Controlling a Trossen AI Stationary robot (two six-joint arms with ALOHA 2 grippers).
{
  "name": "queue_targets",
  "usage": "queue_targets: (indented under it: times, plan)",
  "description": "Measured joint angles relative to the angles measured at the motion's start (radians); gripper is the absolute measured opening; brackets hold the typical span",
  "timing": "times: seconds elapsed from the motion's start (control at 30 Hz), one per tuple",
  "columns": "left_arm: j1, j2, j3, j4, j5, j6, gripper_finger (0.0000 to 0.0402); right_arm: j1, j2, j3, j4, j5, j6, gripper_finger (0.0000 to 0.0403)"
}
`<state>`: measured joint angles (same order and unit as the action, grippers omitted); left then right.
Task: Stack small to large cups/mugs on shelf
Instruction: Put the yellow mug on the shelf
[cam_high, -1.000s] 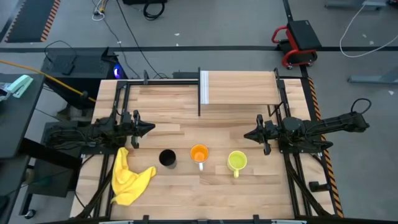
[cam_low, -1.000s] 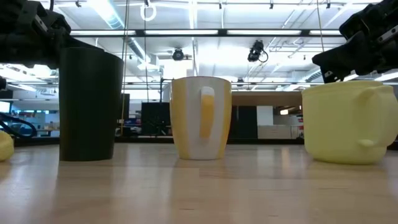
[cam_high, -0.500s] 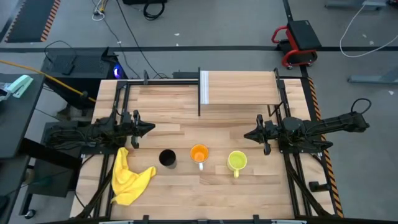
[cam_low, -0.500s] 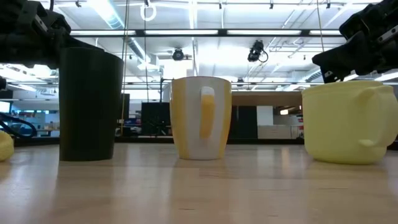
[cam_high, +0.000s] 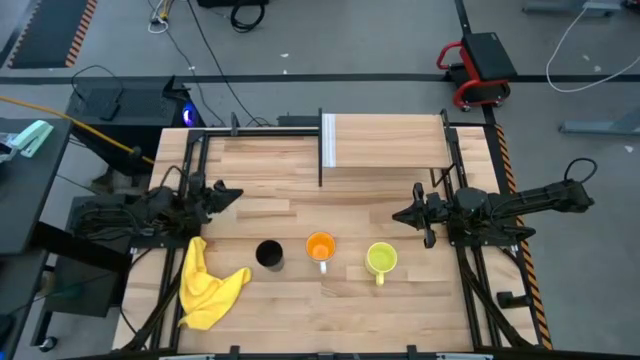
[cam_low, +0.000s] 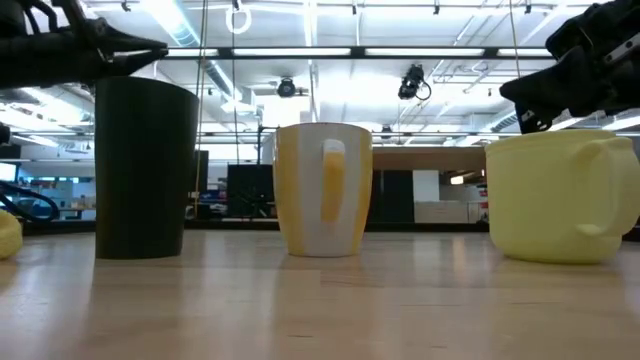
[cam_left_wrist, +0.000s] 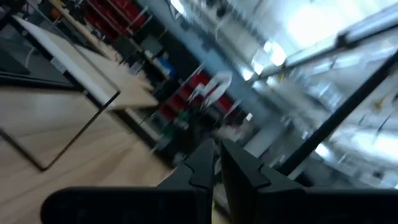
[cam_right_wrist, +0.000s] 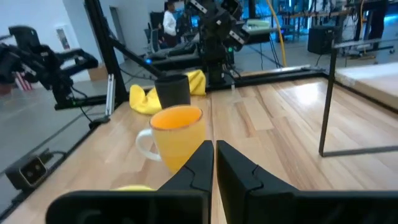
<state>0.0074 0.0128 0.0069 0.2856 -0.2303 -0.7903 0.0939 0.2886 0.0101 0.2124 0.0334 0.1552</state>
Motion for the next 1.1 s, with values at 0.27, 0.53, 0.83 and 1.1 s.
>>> queue_targets:
  times: [0.27,0.53,0.83,1.1]
  plan:
    - [0.000,0.000,0.000,0.056,-0.030,-0.013,0.0025,0.000,0.000,0.000,0.047,0.064,0.349,0.0026]
    - [0.000,0.000,0.000,0.165,-0.046,-0.196,0.0033,0.000,0.000,0.000,0.364,0.099,0.815,0.0026]
    - [0.000,0.013,0.009,0.229,-0.001,-0.242,0.0031,0.001,0.000,0.027,0.756,0.116,0.813,0.0026]
    - [-0.034,0.130,0.100,0.237,0.018,-0.234,0.0033,0.001,0.071,0.295,0.700,-0.048,0.705,0.0026]
